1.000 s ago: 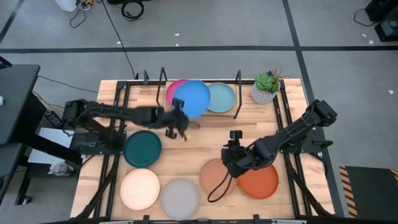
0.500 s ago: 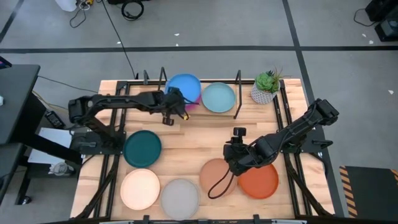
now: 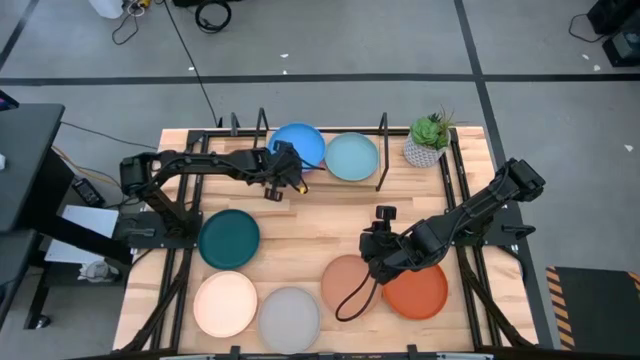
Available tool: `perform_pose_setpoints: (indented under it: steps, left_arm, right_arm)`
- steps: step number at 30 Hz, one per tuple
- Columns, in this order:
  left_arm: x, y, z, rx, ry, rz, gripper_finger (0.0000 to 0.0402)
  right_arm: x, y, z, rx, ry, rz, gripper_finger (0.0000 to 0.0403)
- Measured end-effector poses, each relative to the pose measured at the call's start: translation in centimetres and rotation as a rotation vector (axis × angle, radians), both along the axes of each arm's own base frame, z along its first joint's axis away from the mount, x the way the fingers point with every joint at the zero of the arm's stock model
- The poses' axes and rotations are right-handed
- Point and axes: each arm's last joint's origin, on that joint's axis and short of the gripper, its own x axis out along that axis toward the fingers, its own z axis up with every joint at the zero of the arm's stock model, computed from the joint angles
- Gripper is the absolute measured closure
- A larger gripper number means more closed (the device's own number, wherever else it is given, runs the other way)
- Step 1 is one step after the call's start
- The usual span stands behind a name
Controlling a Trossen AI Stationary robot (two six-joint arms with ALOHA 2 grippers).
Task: Place and stack plates onto a shelf
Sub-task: Stack the blue plate on top of the pink plate on the shelf, then stack the dark green plate on top of the blue plate on the shelf
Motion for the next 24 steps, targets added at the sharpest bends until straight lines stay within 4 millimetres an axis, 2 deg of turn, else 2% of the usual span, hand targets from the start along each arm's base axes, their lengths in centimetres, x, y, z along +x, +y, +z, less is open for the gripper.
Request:
perform_pose_setpoints:
  steps: [3,6,9,12,17,24]
  left_arm:
    - [-0.1,-0.7,0.4,-0.002,-0.012,-0.008,0.0242]
    - [-0.1,-1.9,1.6,-0.011,-0.061,-0.01,0.0238]
    - [-0.1,-3.9,2.7,-0.095,-0.133,-0.004,0.0242]
    - [-0.3,-6.6,2.7,-0.251,-0.156,0.02,0.0246]
    - [-1.3,-10.9,2.0,-0.443,-0.15,0.268,0.0247]
    - [-3.2,-15.8,1.5,-0.549,-0.132,0.578,0.0247]
  right_arm:
    - [0.0,0.0,0.0,-0.001,-0.001,0.0,0.0245]
    - [0.0,0.0,0.0,-0.001,-0.001,0.0,0.0245]
    - [0.1,-0.1,0.0,0.0,-0.004,-0.004,0.0245]
    - [0.1,-0.1,0.0,-0.009,-0.012,-0.006,0.0245]
    - [0.1,-0.2,0.1,-0.072,-0.028,-0.006,0.0245]
    - [0.4,-1.0,0.1,-0.125,0.016,0.032,0.0245]
